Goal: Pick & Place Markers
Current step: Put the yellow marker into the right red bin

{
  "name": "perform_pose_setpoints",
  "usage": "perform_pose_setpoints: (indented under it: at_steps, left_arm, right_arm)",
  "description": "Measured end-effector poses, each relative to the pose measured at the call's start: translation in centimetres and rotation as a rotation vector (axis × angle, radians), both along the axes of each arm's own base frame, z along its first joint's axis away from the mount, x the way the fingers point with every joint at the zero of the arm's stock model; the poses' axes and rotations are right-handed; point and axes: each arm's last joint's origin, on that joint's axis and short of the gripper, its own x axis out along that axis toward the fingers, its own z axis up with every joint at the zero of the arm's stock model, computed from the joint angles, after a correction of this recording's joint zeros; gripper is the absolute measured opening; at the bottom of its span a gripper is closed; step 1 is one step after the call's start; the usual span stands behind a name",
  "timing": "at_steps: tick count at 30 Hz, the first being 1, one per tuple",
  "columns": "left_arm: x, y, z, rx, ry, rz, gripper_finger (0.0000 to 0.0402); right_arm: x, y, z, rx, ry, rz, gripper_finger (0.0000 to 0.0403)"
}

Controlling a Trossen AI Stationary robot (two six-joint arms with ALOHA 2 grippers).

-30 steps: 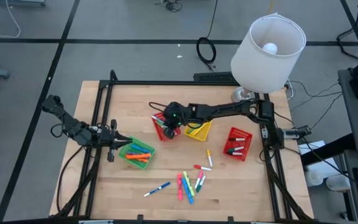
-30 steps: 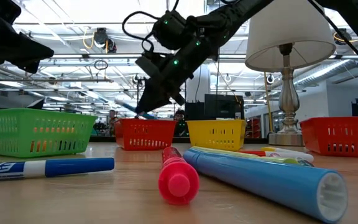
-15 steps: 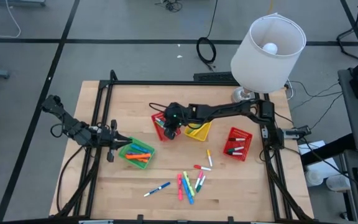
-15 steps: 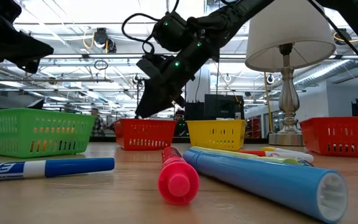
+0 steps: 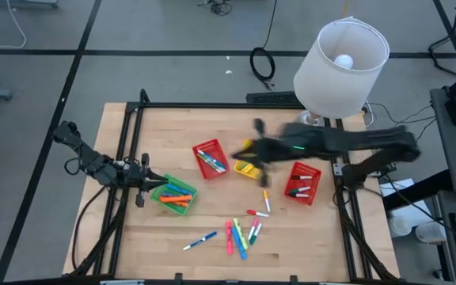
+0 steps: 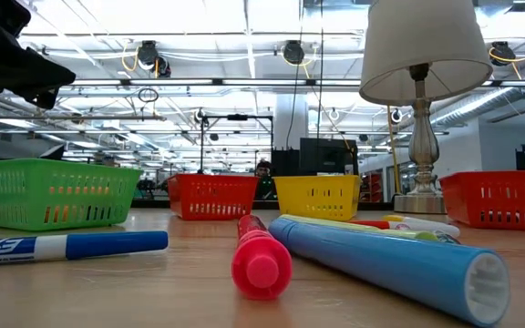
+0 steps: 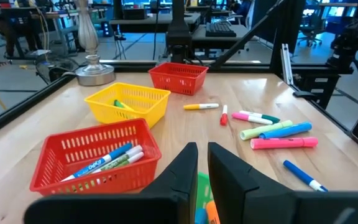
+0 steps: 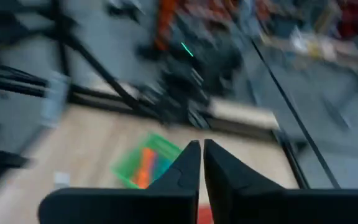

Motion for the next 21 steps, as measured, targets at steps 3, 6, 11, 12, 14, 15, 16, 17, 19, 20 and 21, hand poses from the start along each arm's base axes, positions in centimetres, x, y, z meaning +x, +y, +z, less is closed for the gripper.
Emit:
perform_pose_setpoints:
  at_steps: [3, 6, 11, 12, 14, 15, 16, 17, 19, 20, 21]
  left_arm:
    - [0.0, 0.0, 0.0, -0.006, 0.002, 0.001, 0.0047]
    - [0.0, 0.0, 0.0, -0.025, 0.002, 0.003, 0.0047]
    - [0.0, 0.0, 0.0, -0.045, 0.003, 0.005, 0.0047]
    - [0.0, 0.0, 0.0, -0.057, 0.003, 0.007, 0.0047]
    - [0.0, 0.0, 0.0, -0.087, 0.003, 0.011, 0.0047]
    - [0.0, 0.0, 0.0, -0.096, 0.003, 0.014, 0.0047]
    - [0.0, 0.0, 0.0, -0.099, 0.002, 0.016, 0.0047]
    - [0.0, 0.0, 0.0, -0.093, 0.001, 0.021, 0.0047]
    - [0.0, 0.1, 0.0, -0.063, -0.006, 0.040, 0.0047]
    - [0.0, 0.1, 0.1, -0.051, -0.017, 0.053, 0.0047]
    - [0.1, 0.2, 0.3, -0.039, -0.034, 0.068, 0.0047]
  right_arm:
    - [-4.8, 2.6, 3.5, 0.013, -0.114, 0.110, 0.0015]
    - [-9.1, 4.0, 4.2, 0.020, -0.191, 0.118, 0.0011]
    - [-13.1, 4.5, -1.1, 0.060, -0.238, 0.055, 0.0005]
    - [-13.5, 4.5, -2.6, 0.081, -0.258, 0.049, 0.0005]
    - [-14.3, 4.2, -5.8, 0.125, -0.309, 0.047, 0.0003]
    - [-14.7, 4.1, -7.4, 0.144, -0.333, 0.044, 0.0002]
    - [-15.0, 3.9, -8.9, 0.159, -0.353, 0.038, 0.0001]
    - [-15.2, 3.6, -10.2, 0.171, -0.370, 0.026, 0.0001]
    - [-15.7, 3.1, -12.3, 0.177, -0.396, -0.007, 0.0001]
    - [-15.9, 2.8, -13.0, 0.177, -0.408, -0.017, 0.0001]
    - [-16.1, 2.6, -13.6, 0.178, -0.415, -0.025, 0.0001]
